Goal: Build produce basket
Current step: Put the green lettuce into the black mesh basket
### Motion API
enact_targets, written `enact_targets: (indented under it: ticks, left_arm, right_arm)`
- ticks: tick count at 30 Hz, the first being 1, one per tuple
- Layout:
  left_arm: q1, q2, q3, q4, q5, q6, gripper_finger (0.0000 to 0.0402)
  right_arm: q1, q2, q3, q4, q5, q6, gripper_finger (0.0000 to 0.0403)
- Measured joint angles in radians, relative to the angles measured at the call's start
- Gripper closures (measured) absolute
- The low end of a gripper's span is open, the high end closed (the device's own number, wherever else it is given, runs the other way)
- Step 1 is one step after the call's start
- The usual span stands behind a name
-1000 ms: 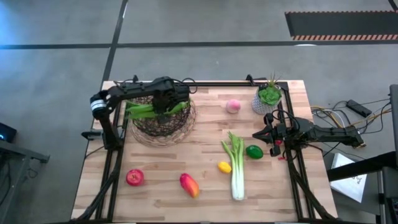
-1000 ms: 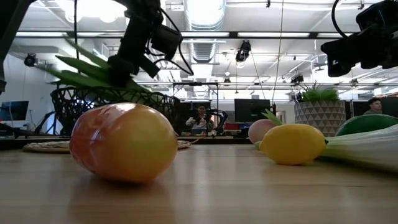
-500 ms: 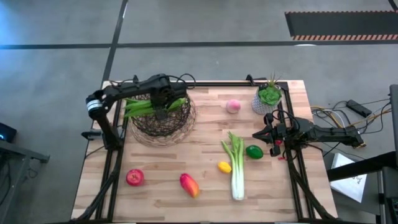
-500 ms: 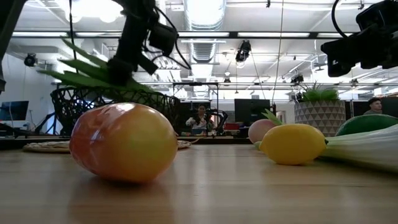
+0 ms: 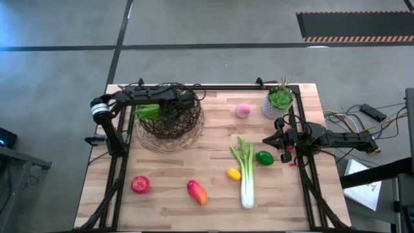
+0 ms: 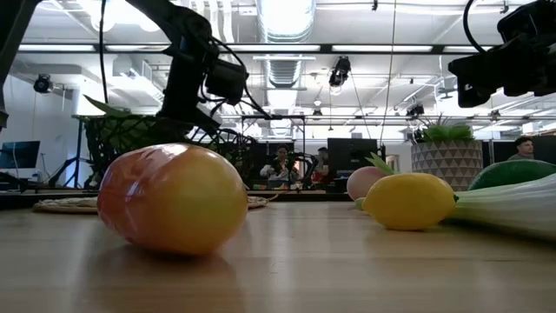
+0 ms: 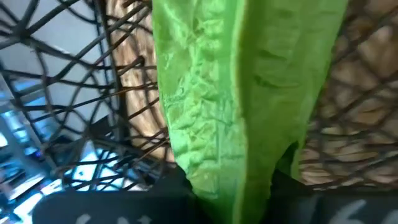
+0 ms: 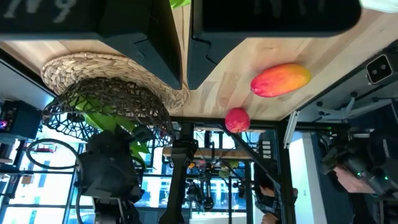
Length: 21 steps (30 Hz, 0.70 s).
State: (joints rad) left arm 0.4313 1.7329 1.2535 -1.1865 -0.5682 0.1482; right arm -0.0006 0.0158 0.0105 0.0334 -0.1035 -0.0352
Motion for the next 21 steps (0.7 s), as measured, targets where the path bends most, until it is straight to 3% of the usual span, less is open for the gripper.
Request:
enact_targets:
  ticks: [13,21]
  left_arm:
    - [0.001,-0.013,0.068,-0.092,-0.054,0.042,0.0218]
    - [0.000,-0.015,0.176,-0.258,-0.055,0.015,0.0179]
  right_arm:
    - [0.000,0.000,0.000,0.000,0.000,0.000,0.0385]
    - [0.000,0.000,0.000,0.000,0.000,0.001,0.0385]
